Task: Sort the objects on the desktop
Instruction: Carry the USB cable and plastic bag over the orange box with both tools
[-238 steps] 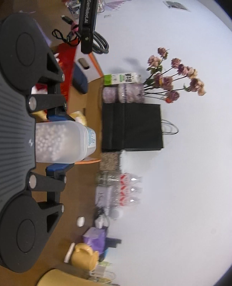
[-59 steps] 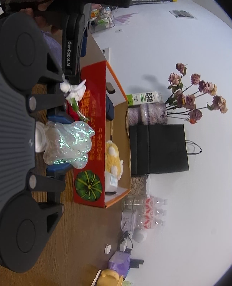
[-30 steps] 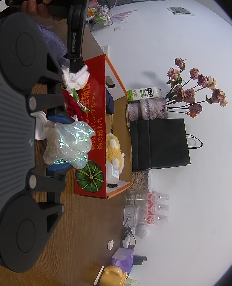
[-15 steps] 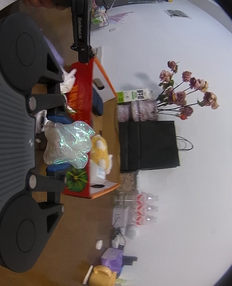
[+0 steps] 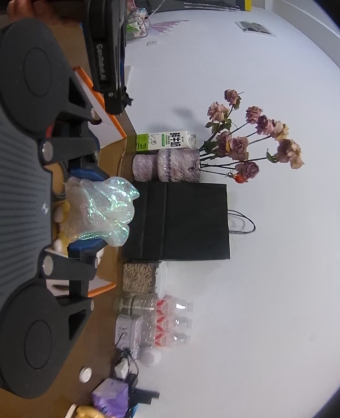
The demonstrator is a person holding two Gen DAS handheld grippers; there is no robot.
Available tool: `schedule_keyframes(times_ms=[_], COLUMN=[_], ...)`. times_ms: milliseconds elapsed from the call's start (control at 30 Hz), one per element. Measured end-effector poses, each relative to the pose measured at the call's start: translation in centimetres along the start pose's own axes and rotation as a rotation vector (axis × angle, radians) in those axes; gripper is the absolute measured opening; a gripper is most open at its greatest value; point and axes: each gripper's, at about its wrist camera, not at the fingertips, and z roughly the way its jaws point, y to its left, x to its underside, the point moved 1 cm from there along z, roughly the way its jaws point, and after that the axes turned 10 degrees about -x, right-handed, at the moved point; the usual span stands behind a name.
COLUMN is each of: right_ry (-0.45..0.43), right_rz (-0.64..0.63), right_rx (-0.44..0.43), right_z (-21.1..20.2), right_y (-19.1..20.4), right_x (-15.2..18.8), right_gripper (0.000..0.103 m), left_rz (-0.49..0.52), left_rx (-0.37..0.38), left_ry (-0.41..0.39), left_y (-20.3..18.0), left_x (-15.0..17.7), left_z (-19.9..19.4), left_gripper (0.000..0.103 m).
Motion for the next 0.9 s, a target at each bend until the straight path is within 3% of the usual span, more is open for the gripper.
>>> schedule_keyframes(times_ms=[200,500,900], right_ry=[0.047,0.077,0.1], right_rz=[0.032,0.062,0.044], right_rx=[-0.036,-0.034,-0.031], right_z=[3.7,4.2,4.5], right_y=[-1.3,-1.8,-1.3], right_x=[1.7,2.9,3.6], right_gripper=[0.043,0.043,0.043], left_rz=[0.018,0.067,0.092], left_rx=[-0.036,-0.081,-0.076], left_ry=[0.03,0.057,0.065], left_y=[-0.3,-0.9,-1.3], left_x=[1.5,2.8,3.3], left_z=[3.2,4.0,3.8], left_gripper=[0.032,0.032,0.032])
